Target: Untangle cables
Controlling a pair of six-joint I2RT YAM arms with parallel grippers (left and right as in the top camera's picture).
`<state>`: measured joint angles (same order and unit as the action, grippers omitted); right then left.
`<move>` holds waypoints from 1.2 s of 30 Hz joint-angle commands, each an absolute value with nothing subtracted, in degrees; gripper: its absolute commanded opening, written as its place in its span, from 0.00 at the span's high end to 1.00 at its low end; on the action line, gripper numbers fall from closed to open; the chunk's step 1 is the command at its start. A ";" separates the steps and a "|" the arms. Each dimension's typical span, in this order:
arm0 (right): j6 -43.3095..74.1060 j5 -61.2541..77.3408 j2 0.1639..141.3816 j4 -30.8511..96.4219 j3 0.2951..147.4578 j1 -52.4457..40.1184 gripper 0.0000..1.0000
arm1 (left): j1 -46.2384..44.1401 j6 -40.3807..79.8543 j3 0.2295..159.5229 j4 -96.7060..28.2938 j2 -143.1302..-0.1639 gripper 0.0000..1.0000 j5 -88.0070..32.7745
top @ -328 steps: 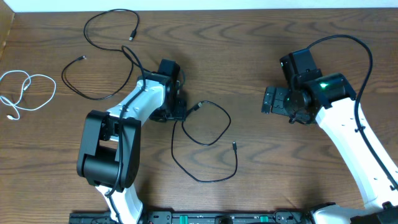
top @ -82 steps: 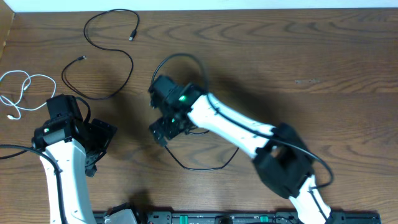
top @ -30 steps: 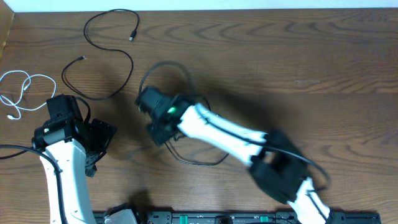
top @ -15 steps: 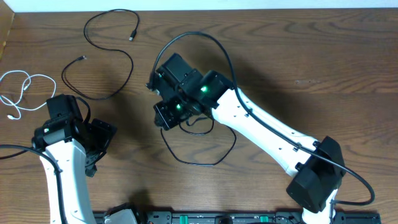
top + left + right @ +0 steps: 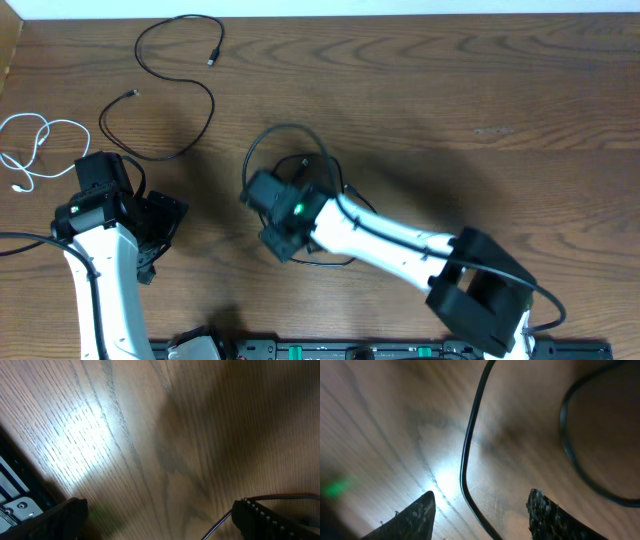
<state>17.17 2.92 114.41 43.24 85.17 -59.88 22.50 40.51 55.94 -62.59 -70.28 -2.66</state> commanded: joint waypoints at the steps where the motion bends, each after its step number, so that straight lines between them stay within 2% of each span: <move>1: 15.11 -4.86 114.89 39.70 81.17 -62.57 0.47 | 22.76 41.01 56.47 -62.74 -69.93 0.03 -2.11; 17: 15.14 -0.51 121.67 35.33 78.56 -65.01 0.55 | 22.76 41.01 56.47 -62.74 -69.93 0.03 -2.13; 18: 15.16 -0.49 122.45 35.18 78.56 -65.19 0.60 | 22.76 41.01 56.47 -62.74 -69.93 0.03 -2.11; 19: 15.16 -0.47 123.09 35.09 78.56 -65.30 0.72 | 22.76 41.01 56.47 -62.74 -69.93 0.03 -2.11; 20: 15.68 -0.34 124.11 35.07 78.56 -65.39 0.91 | 22.76 41.01 56.47 -62.74 -69.93 0.03 -2.11; 21: 16.45 -0.10 124.68 35.09 78.56 -65.45 0.99 | 22.76 41.01 56.47 -62.74 -69.93 0.03 -2.11; 25: 19.09 5.76 124.66 33.98 78.83 -65.17 0.99 | 22.76 41.01 56.47 -62.74 -69.93 0.03 -2.11; 32: 19.73 29.71 118.34 28.53 80.36 -59.66 0.99 | 22.76 41.01 56.47 -62.74 -69.93 0.03 -2.11; 36: 19.70 38.13 116.31 27.92 80.36 -55.90 0.99 | 22.76 41.01 56.47 -62.74 -69.93 0.03 -2.11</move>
<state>18.90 25.82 119.66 27.79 80.49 -58.98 22.50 40.51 55.96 -62.59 -70.28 -2.66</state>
